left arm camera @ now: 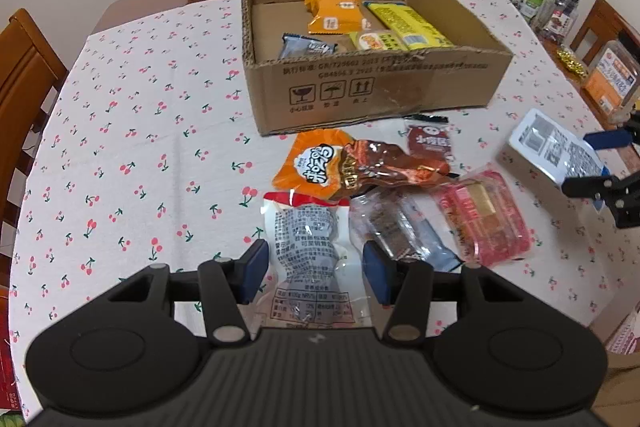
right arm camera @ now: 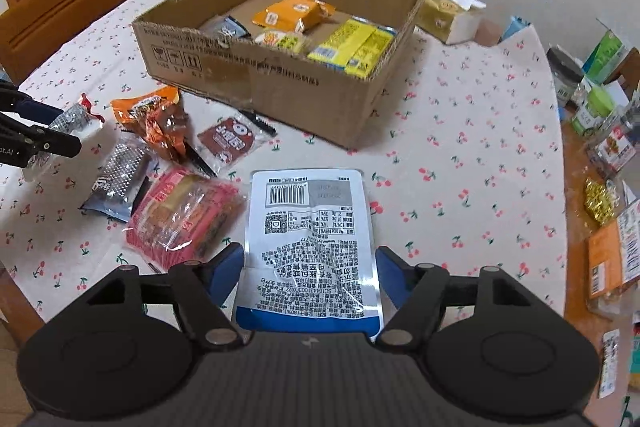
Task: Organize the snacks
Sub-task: 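Carry both packs over the box and release them inside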
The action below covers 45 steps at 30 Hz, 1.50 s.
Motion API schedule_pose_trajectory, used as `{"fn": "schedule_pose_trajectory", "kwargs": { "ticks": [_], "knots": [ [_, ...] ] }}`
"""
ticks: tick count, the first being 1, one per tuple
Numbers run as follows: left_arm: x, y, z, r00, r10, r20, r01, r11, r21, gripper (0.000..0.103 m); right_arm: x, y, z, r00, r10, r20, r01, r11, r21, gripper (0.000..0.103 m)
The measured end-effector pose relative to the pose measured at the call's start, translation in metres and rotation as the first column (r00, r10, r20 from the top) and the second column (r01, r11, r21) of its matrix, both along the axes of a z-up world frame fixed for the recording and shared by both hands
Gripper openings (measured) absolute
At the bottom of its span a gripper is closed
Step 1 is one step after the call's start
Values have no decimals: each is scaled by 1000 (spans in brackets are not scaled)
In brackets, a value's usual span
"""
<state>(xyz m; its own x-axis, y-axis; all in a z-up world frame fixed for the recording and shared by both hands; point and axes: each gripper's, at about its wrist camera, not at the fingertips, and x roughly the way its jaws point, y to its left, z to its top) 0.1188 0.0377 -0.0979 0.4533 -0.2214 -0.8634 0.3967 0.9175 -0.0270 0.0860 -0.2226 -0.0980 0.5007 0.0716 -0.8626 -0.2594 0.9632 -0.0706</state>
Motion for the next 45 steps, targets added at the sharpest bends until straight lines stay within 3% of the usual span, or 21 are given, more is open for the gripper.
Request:
{"fn": "schedule_pose_trajectory", "kwargs": {
  "ticks": [10, 17, 31, 33, 34, 37, 45],
  "knots": [
    [-8, -8, 36, 998, -53, 28, 54, 998, -20, 51, 13, 5, 51, 994, 36, 103, -38, 999, 12, 76],
    [-5, -11, 56, 997, -55, 56, 58, 997, -57, 51, 58, 18, 75, 983, 63, 170, -71, 997, 43, 76],
    [28, -15, 69, 996, -47, 79, 52, 997, -56, 51, 191, 37, 36, 988, -20, 155, 12, 998, 55, 77],
    [37, -16, 73, 994, -47, 94, 52, 997, -53, 51, 205, 37, 30, 986, -43, 162, 36, 998, 49, 80],
    [42, -16, 74, 994, -48, 100, 53, 997, -50, 51, 210, 37, 27, 988, -41, 151, 32, 998, 56, 87],
    [58, -19, 77, 992, -47, 118, 53, 997, -47, 51, 208, 37, 25, 987, -57, 153, 47, 997, 68, 101],
    [114, -39, 80, 984, -81, 158, 86, 996, -27, 51, 153, 30, 39, 980, -102, 170, 89, 992, 86, 103]
  ]
}}
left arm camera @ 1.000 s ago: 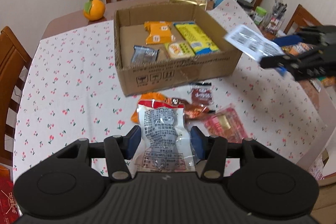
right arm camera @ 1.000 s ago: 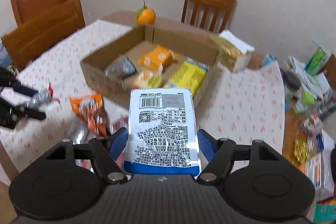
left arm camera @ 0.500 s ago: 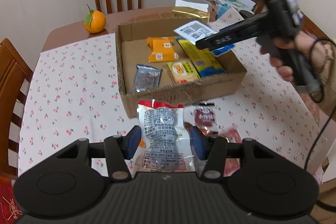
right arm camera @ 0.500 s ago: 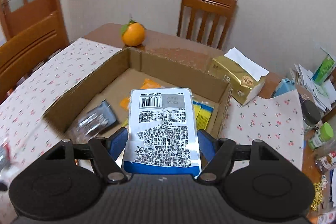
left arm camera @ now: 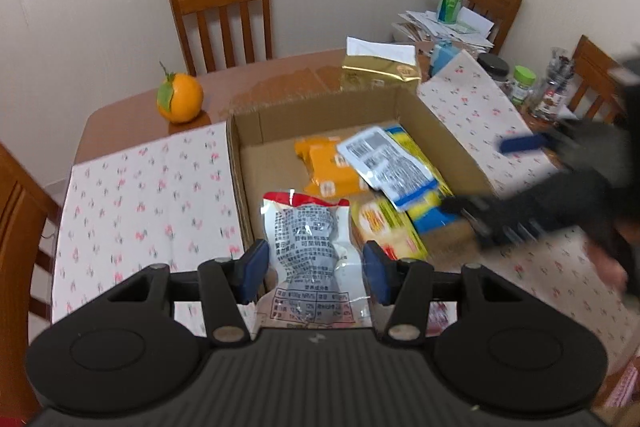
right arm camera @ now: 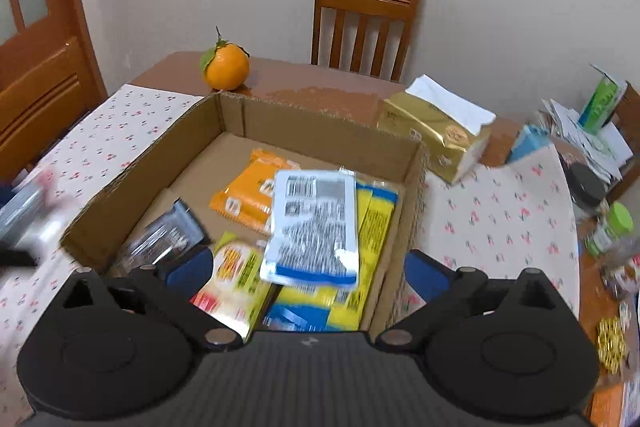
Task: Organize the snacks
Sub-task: 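Carry both packs over the box and release them inside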
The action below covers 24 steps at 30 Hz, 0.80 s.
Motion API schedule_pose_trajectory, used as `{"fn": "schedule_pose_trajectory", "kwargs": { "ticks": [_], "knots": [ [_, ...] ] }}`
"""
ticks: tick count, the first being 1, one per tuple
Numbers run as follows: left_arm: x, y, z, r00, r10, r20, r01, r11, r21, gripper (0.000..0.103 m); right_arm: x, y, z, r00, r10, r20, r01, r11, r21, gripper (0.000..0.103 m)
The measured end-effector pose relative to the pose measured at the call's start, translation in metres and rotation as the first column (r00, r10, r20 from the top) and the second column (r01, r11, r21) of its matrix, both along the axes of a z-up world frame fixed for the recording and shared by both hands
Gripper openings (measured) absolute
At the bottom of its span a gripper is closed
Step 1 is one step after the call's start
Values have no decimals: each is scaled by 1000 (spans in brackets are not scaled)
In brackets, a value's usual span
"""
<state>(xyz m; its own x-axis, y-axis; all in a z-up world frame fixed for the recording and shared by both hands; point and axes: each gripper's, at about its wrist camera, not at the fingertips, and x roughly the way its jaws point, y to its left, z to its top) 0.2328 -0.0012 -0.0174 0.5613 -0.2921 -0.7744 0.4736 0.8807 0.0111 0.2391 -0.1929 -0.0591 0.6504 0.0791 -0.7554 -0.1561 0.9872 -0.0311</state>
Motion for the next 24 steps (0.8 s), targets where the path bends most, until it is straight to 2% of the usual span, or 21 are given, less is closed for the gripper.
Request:
{"fn": "schedule_pose_trajectory", "kwargs": {
  "ticks": [2, 9, 18, 24],
  "knots": [
    [13, -8, 0, 1000, -21, 21, 21, 1000, 7, 51, -15, -2, 4, 1000, -18, 7, 18, 1000, 3, 103],
    [58, -28, -15, 999, -29, 14, 28, 999, 20, 51, -48, -6, 8, 999, -53, -11, 54, 998, 22, 103],
    [113, -37, -47, 998, 44, -35, -44, 999, 20, 51, -67, -3, -9, 994, -61, -88, 64, 997, 33, 103],
    [134, -43, -54, 997, 72, -38, -71, 997, 21, 53, -74, -1, -14, 992, -66, -112, 68, 998, 19, 103]
  ]
}}
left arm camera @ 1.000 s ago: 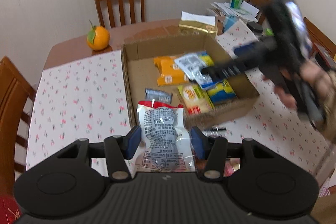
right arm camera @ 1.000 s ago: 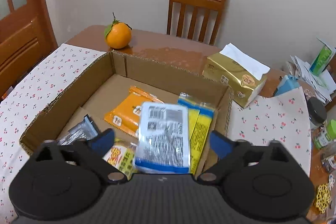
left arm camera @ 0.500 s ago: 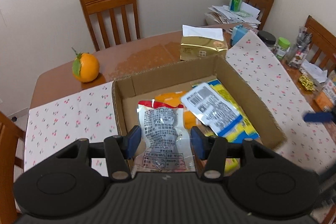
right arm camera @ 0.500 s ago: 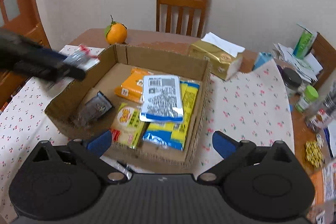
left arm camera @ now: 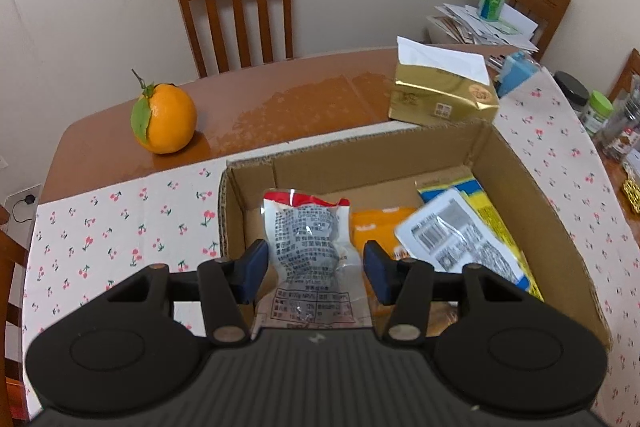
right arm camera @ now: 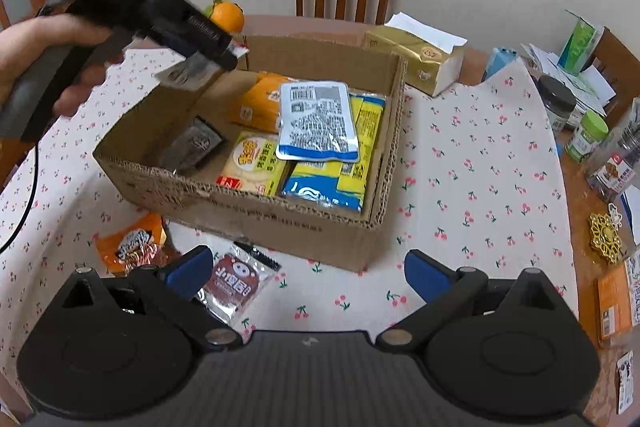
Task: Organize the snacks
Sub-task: 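Carry both packs over the box and release them inside, then move both grippers back to the snacks beside the box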
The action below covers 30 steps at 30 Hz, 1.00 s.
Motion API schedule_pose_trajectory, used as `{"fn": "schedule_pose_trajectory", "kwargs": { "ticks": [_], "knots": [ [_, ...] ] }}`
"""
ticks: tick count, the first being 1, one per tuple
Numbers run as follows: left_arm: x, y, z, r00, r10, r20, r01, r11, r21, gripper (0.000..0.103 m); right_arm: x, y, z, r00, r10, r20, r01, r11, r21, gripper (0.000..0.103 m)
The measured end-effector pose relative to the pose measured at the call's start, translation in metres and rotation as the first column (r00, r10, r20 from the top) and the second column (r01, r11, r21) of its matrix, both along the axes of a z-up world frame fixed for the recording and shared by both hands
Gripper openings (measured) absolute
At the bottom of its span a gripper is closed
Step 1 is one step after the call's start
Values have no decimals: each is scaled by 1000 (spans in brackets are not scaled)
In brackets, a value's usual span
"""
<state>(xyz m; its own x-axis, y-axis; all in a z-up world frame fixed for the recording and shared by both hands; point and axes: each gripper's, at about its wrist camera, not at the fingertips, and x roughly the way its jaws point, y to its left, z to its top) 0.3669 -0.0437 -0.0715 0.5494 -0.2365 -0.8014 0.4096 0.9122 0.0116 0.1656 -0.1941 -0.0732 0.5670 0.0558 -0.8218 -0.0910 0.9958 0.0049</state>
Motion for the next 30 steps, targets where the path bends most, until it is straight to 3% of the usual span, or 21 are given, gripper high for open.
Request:
{"fn": "schedule_pose_trajectory", "kwargs": {
  "ticks": [6, 7, 10, 13, 22, 30],
  "knots": [
    [9, -1, -9, 1000, 30, -1, -30, 1000, 4, 56, -2, 0, -1, 1000, -6, -6, 6, 1000, 2, 103],
    [9, -1, -11, 999, 36, -3, -36, 999, 11, 59, -2, 0, -1, 1000, -4, -7, 4, 1000, 2, 103],
    [4, 1, -8, 998, 52, 27, -53, 998, 18, 82, -4, 2, -2, 1000, 1, -10, -1, 1000, 1, 103],
    [-4, 3, 3, 997, 49, 58, -50, 999, 2, 90, -5, 3, -2, 1000, 3, -10, -3, 1000, -3, 103],
    [-49, 15, 36, 988, 66, 140, -67, 998, 0, 98, -9, 6, -7, 1000, 9, -28, -10, 1000, -1, 103],
    [-106, 33, 38, 976, 121, 179, -125, 992, 13, 99, -17, 17, -15, 997, 38, -60, -38, 999, -2, 103]
  ]
}}
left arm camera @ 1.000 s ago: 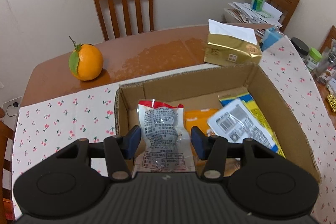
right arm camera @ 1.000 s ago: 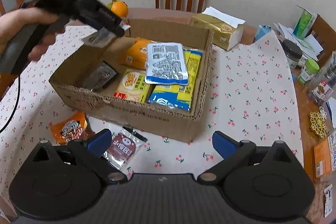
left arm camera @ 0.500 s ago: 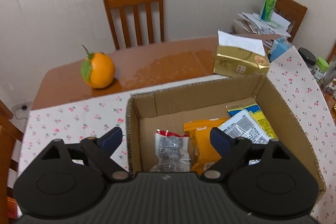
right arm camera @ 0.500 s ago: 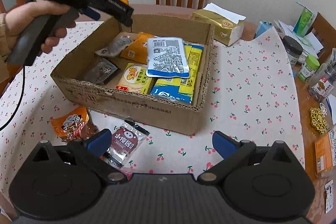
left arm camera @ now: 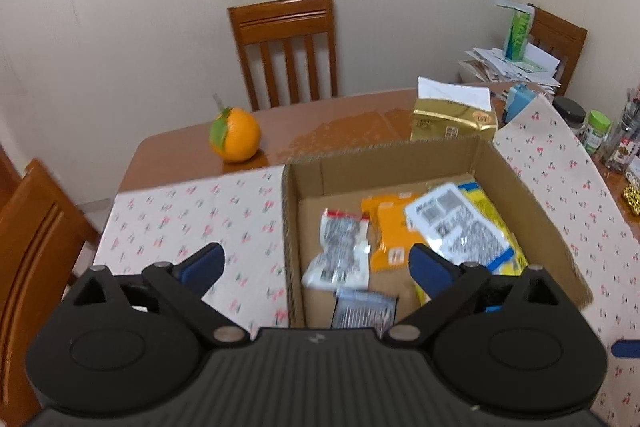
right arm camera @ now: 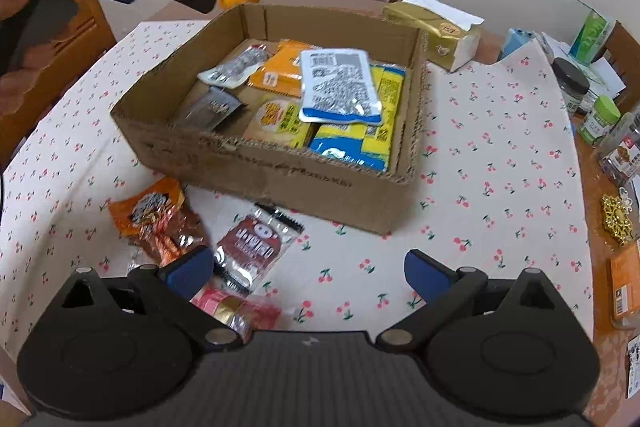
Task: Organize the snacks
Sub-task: 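Move both grippers back to the snacks beside the box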
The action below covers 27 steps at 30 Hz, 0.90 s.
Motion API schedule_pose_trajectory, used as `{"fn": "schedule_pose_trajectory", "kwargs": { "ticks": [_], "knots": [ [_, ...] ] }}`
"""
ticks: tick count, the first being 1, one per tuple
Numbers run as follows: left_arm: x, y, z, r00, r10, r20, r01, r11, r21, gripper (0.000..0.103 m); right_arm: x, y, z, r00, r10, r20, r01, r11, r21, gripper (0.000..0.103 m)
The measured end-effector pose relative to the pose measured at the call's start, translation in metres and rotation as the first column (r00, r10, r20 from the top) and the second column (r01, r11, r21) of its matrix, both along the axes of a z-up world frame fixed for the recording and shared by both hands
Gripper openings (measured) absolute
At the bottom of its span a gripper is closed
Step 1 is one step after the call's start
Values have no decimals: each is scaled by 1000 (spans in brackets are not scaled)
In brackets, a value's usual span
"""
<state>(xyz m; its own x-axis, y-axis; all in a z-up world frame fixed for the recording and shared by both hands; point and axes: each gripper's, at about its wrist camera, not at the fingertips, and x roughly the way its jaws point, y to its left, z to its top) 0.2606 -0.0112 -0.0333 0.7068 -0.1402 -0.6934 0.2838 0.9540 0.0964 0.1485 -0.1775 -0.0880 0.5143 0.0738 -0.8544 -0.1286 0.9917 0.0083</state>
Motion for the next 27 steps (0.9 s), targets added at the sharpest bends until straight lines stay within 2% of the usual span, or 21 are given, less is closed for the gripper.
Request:
{"fn": "schedule_pose_trajectory", "kwargs": {
  "ticks": [8, 13, 24, 27],
  "knots": [
    [-51, 20, -22, 996, 55, -71, -58, 998, -38, 99, -12, 11, -11, 998, 26, -50, -25, 999, 19, 103],
    [-75, 29, -34, 992, 94, -80, -96, 995, -21, 99, -16, 21, -23, 995, 33, -92, -30, 999, 29, 103],
    [-106, 40, -60, 983, 108, -148, -113, 993, -29, 99, -18, 46, -56, 995, -4, -103, -4, 997, -72, 103],
    [-110, 38, -66, 980, 110, -163, -116, 993, -28, 99, -19, 44, -62, 993, -20, -113, 13, 998, -68, 103]
  ]
}}
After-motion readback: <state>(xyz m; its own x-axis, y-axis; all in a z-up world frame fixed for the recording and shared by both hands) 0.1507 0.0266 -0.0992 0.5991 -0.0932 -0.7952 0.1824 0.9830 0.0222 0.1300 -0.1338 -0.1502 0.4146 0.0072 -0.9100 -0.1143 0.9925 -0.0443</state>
